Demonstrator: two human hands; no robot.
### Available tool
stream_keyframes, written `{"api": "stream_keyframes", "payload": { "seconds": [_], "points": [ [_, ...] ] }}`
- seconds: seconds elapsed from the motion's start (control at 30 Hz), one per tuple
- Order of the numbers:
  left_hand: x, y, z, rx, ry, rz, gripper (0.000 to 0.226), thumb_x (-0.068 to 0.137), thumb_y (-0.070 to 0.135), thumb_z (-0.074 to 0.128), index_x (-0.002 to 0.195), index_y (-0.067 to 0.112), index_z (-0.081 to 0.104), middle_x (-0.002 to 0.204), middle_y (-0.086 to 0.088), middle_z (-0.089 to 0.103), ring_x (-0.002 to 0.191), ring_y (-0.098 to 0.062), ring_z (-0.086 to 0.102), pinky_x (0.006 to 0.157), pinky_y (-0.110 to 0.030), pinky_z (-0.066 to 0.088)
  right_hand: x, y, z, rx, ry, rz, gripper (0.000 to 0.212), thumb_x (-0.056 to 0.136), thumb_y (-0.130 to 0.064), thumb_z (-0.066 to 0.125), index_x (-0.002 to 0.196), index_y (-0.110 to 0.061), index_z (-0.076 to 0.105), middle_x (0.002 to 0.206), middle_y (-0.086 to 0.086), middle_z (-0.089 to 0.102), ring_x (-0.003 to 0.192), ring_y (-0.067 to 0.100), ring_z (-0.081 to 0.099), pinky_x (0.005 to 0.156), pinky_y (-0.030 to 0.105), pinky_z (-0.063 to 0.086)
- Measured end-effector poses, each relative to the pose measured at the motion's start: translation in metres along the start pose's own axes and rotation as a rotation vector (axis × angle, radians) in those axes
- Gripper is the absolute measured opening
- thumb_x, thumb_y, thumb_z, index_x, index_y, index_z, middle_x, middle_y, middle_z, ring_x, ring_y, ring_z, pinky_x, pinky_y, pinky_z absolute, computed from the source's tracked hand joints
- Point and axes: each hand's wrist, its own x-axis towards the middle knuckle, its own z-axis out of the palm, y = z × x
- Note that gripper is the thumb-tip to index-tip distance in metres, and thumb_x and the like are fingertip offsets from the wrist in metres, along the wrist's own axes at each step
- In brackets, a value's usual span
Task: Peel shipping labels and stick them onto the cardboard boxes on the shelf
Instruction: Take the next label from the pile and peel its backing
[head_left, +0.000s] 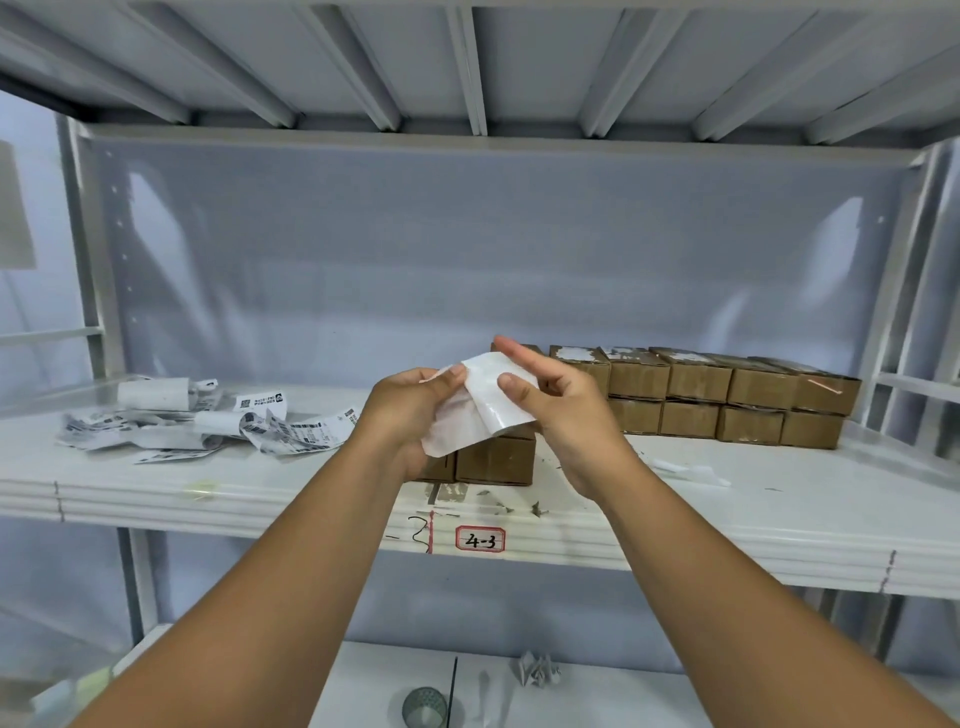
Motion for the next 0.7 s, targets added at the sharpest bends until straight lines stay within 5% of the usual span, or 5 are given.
{"api": "stream_keyframes", "payload": {
  "seconds": [0.17, 0.3, 0.43, 0.6, 0.7],
  "points": [
    [0.004, -0.002, -0.001, -0.157, 0.029, -0.041, 0.015, 0.091, 0.021, 0.059, 0.08, 0.012, 0.057, 0.078, -0.006, 0.065, 0.066, -0.02, 0.061, 0.053, -0.025, 0.051, 0.003, 0.004, -0.003, 0.225, 0.024, 0.081, 0.061, 0.091, -0.032, 0.054, 0.142, -0.048, 0.025, 0.122, 0.007, 0.058, 0.102, 0.021, 0.06, 0.081, 0.033, 0.054],
    [0.009, -0.006, -0.009, 0.31, 0.277, 0.351, 0.021, 0.088, 0.027, 0.063, 0.069, 0.018, 0.059, 0.077, -0.001, 0.061, 0.076, -0.024, 0.056, 0.068, -0.032, 0.044, 0.008, 0.0, -0.009, 0.37, 0.066, 0.219, 0.051, 0.091, -0.053, 0.04, 0.137, -0.03, 0.042, 0.125, 0.012, 0.055, 0.104, 0.026, 0.06, 0.084, 0.036, 0.054],
    [-0.002, -0.002, -0.005, 0.597, 0.199, 0.562, 0.017, 0.086, 0.026, 0.065, 0.072, 0.015, 0.065, 0.07, 0.002, 0.061, 0.068, -0.014, 0.053, 0.059, -0.019, 0.039, 0.014, -0.001, -0.01, 0.21, 0.045, 0.239, 0.051, 0.092, -0.055, 0.038, 0.112, -0.014, 0.06, 0.115, 0.013, 0.06, 0.104, 0.027, 0.06, 0.091, 0.042, 0.053],
    [-0.003, -0.003, 0.0, 0.855, 0.172, 0.783, 0.014, 0.088, 0.021, 0.061, 0.079, 0.012, 0.067, 0.081, -0.002, 0.062, 0.076, -0.016, 0.054, 0.067, -0.025, 0.038, 0.013, -0.003, 0.001, -0.202, -0.145, 0.146, 0.014, 0.089, -0.031, 0.063, 0.083, -0.018, 0.061, 0.073, -0.007, 0.059, 0.067, 0.009, 0.054, 0.058, 0.021, 0.043],
    [-0.005, -0.002, 0.0, 0.852, 0.129, 0.795, 0.016, 0.091, 0.018, 0.057, 0.079, 0.014, 0.066, 0.076, 0.001, 0.06, 0.075, -0.016, 0.053, 0.066, -0.025, 0.038, 0.015, -0.004, 0.006, -0.307, -0.188, 0.101, 0.015, 0.089, -0.024, 0.065, 0.076, -0.02, 0.058, 0.064, -0.012, 0.059, 0.06, 0.003, 0.054, 0.054, 0.016, 0.041]
  ]
}}
